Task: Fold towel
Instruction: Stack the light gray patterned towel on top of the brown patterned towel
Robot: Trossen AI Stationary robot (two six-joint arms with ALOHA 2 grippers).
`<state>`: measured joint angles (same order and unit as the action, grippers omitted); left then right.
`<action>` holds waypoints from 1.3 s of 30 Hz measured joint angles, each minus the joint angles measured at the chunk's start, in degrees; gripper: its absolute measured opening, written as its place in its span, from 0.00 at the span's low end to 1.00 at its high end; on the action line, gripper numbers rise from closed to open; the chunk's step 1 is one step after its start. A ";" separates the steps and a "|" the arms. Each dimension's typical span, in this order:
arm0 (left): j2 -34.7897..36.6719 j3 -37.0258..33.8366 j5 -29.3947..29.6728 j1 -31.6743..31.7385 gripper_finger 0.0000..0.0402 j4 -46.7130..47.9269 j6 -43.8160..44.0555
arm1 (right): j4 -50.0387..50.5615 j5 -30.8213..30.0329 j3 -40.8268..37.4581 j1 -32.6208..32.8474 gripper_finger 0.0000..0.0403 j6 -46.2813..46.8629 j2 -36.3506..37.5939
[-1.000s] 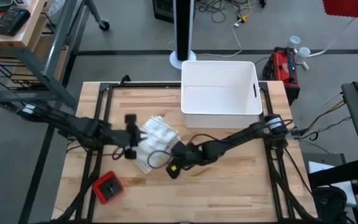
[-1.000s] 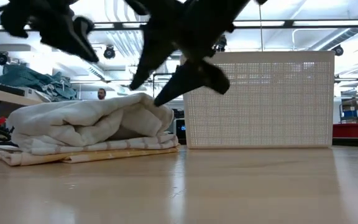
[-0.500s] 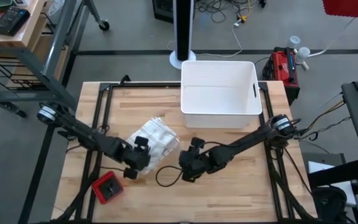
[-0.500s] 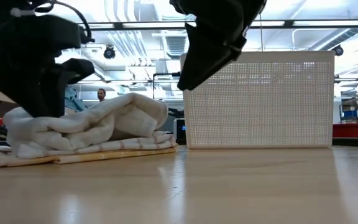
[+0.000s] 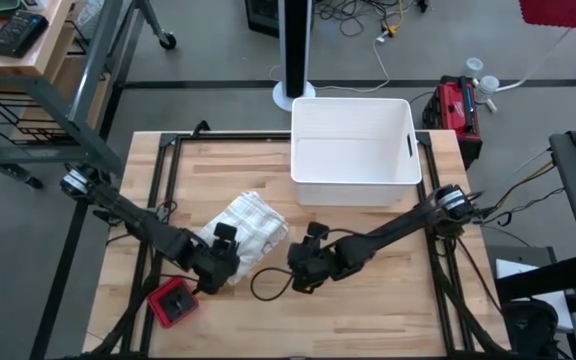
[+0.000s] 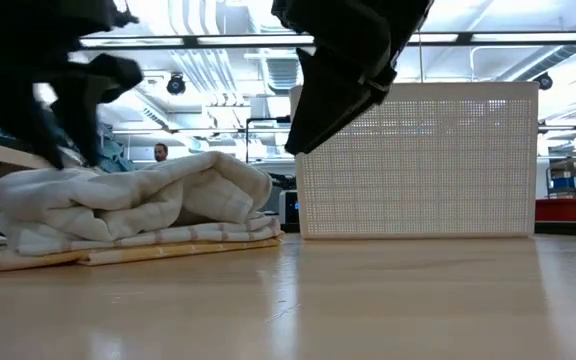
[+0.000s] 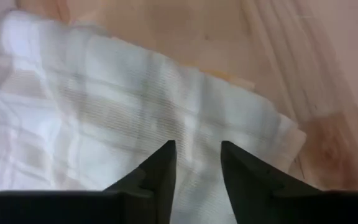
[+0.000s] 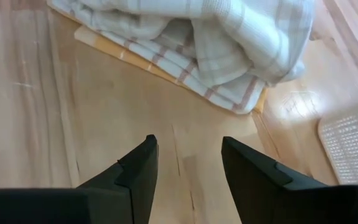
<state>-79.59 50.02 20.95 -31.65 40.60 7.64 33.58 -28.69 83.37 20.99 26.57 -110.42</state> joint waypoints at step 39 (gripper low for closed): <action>-3.83 -2.18 -0.91 -5.41 0.02 -7.63 8.59 | -7.13 0.15 -0.07 0.13 0.44 -0.22 -1.97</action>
<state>-83.43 47.84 20.04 -37.06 32.97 16.23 26.46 -28.53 83.31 21.12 26.35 -112.40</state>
